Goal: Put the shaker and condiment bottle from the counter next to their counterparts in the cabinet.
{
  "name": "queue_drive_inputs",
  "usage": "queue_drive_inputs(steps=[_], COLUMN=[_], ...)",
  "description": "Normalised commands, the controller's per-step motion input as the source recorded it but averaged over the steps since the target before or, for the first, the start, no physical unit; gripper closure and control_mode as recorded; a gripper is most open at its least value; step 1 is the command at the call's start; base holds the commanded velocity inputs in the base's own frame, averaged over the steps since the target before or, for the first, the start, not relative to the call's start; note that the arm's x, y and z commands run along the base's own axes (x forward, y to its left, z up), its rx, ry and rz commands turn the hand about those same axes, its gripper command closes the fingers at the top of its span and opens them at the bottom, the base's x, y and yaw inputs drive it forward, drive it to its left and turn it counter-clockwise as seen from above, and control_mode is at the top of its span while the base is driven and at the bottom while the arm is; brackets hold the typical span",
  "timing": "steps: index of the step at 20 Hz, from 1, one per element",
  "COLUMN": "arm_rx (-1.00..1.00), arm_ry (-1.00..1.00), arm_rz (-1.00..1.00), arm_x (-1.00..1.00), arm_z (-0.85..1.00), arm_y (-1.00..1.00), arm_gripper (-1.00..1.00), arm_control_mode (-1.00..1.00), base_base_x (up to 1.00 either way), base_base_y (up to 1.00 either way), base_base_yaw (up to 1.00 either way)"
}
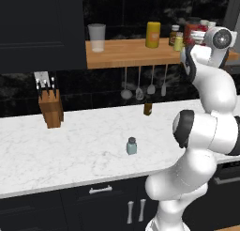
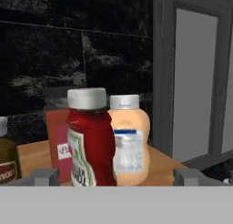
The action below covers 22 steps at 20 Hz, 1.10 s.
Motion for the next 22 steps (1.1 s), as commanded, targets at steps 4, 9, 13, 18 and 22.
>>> queue_drive_inputs(steps=[4, 9, 13, 18, 22], arm_rx=[-0.04, -0.04, -0.01, 0.00, 0.00], arm_ry=[-0.14, -0.01, 0.00, -0.11, -0.11], arm_rz=[0.04, 0.00, 0.00, 0.00, 0.00], arm_x=[-0.96, -0.56, -0.66, -0.94, -1.00], arm_z=[0.01, -0.14, -0.27, -0.08, -0.08], arm_y=[0.34, 0.69, 0.70, 0.31, 0.05], arm_gripper=[-1.00, -1.00, -1.00, -1.00, -1.00], arm_control_mode=[-1.00, -1.00, -1.00, -1.00, -1.00], base_base_x=[0.00, 0.00, 0.00, 0.00, 0.00], base_base_y=[0.00, 0.00, 0.00, 0.00, 0.00], base_base_yaw=[0.00, 0.00, 0.00, 0.00, 0.00])
